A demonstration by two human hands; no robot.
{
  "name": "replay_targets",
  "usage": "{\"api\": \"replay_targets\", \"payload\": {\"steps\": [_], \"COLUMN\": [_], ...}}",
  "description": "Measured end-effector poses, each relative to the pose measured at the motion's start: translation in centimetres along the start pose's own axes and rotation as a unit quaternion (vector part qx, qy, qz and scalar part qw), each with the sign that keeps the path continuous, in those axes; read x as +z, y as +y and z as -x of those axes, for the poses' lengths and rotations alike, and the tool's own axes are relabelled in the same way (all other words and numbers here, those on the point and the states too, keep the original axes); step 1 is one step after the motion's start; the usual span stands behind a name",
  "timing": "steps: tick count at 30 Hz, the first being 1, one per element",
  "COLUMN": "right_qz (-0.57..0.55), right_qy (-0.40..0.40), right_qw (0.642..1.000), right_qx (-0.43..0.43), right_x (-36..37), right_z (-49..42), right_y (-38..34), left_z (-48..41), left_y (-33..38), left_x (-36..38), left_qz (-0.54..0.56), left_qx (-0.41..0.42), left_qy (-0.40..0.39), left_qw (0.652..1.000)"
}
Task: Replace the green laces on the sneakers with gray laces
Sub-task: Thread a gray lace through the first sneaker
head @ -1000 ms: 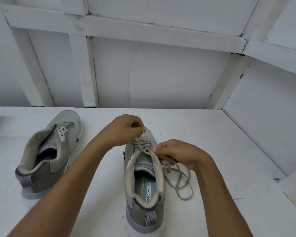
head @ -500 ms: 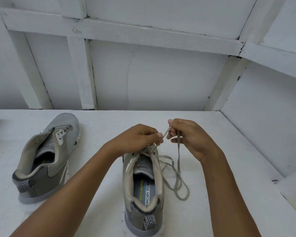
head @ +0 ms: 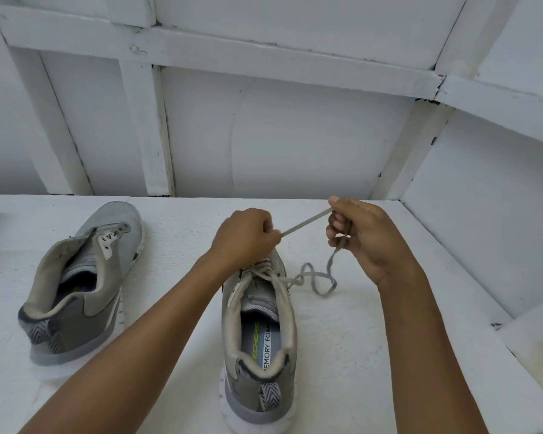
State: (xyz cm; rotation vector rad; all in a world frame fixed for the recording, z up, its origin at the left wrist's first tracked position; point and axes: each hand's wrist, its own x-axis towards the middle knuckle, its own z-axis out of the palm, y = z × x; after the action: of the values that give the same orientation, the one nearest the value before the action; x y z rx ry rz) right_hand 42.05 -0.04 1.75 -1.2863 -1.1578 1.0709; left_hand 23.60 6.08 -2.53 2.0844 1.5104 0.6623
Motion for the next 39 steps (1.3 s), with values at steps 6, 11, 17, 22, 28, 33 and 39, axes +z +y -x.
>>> {"api": "replay_targets", "payload": {"steps": [6,11,17,22,28,33,39], "right_qz": [0.036,0.089,0.088,-0.005,-0.048,-0.078,0.014], "right_qy": [-0.045,-0.115,-0.123,-0.04,0.005,-0.012,-0.078], "right_qw": [0.998,0.989,0.988,0.999,0.998,0.994,0.994], "right_qx": [0.014,0.018,0.009,-0.014,-0.047,-0.078,-0.081], "right_x": [0.3,1.0,0.8,0.7,1.1,2.0,2.4], "right_z": [0.0,0.0,0.1,-0.2,-0.8,-1.0,-1.5], "right_y": [0.5,0.7,0.7,0.5,0.8,1.3,2.1], "left_z": [0.3,0.8,0.8,-0.2,-0.7,-0.6,1.0], "left_y": [-0.1,1.4,0.4,-1.6,-4.8,-5.0,-3.6], "left_x": [-0.4,-1.3,-1.3,-1.1,-1.4,-1.7,-4.3], "left_qz": [0.031,0.247,0.297,0.087,-0.053,-0.04,0.026], "left_qx": [0.083,0.14,0.122,0.065,0.007,0.016,0.001], "left_qy": [0.001,-0.098,-0.14,-0.035,-0.036,-0.039,-0.135], "left_qw": [0.996,0.954,0.937,0.993,0.998,0.998,0.99]}}
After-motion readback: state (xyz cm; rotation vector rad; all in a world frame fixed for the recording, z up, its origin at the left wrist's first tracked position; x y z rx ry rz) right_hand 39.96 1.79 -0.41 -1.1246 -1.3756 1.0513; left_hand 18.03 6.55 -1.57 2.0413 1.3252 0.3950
